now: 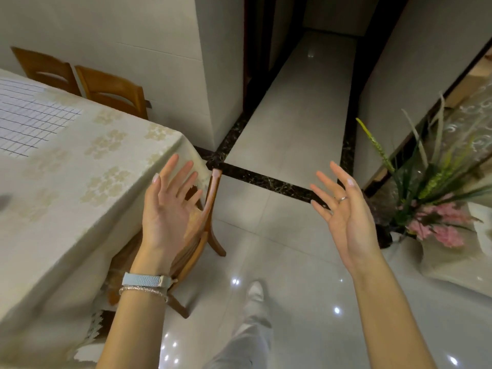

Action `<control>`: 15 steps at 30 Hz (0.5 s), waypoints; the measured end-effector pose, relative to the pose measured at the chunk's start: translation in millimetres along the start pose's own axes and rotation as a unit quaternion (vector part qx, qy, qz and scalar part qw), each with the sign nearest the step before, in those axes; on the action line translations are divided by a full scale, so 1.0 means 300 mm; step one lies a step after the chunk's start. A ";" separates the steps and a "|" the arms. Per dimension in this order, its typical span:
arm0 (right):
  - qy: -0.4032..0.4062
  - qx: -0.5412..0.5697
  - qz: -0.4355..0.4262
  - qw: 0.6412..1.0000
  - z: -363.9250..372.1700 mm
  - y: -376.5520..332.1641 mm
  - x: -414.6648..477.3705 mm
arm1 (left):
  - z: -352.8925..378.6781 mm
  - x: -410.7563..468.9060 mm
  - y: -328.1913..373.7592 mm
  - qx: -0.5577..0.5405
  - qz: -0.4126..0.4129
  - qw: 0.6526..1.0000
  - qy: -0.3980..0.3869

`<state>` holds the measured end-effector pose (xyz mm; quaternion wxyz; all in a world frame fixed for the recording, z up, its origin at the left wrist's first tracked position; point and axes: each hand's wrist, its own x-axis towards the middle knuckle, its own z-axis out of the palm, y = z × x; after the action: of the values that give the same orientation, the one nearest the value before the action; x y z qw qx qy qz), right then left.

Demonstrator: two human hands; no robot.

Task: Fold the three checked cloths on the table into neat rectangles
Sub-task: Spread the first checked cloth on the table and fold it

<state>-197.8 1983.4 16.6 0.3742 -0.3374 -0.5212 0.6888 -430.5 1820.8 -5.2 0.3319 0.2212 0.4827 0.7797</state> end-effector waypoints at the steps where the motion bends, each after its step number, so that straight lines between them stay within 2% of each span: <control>1: -0.009 -0.003 0.001 1.000 0.014 -0.002 0.076 | 0.002 0.059 -0.008 0.000 0.008 1.000 0.009; 15: -0.117 -0.020 0.008 0.993 0.209 -0.109 1.044 | 0.104 0.856 -0.004 0.030 0.064 0.993 0.097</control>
<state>-400.2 2231.6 39.3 0.2985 -0.2660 -0.5725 0.7158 -584.4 2027.7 13.5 0.2264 0.1845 0.5206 0.8023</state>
